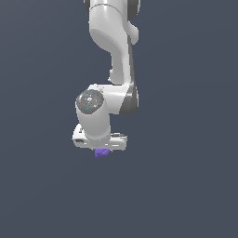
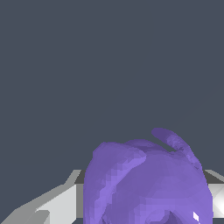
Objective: Pick up the object and move it to a goal position.
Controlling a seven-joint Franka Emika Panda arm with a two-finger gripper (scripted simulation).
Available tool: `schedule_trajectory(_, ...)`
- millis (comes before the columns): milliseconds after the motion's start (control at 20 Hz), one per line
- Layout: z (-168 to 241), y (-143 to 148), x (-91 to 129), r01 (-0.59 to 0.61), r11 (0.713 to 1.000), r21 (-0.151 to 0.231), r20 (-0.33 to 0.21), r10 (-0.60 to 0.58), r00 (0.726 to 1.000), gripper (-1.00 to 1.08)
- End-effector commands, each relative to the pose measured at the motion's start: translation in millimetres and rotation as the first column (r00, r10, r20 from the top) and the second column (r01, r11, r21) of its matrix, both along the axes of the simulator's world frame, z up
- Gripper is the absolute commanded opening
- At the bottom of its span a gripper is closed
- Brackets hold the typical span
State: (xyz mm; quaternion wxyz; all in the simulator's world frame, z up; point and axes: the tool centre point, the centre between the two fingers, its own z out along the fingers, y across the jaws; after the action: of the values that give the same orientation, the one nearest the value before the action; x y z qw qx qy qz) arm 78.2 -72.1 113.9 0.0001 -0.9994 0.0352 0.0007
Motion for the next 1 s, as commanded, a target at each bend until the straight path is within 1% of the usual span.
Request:
schedule_trajectory(0, 27.0, -4.5, -3.1, 0.0, 1.0, 0.0, 0.001, 0.0, 1.0, -1.0)
schedule_trajectory(550, 150.7, -25.2, -16.1, 0.0, 1.0, 0.0, 0.001, 0.0, 1.0, -1.0)
schedule_trajectory(750, 184.9, -31.1, -18.5, 0.0, 1.0, 0.0, 0.001, 0.0, 1.0, -1.0)
schedule_trajectory(950, 208.0, -35.1, -19.7, 0.0, 1.0, 0.0, 0.001, 0.0, 1.0, -1.0)
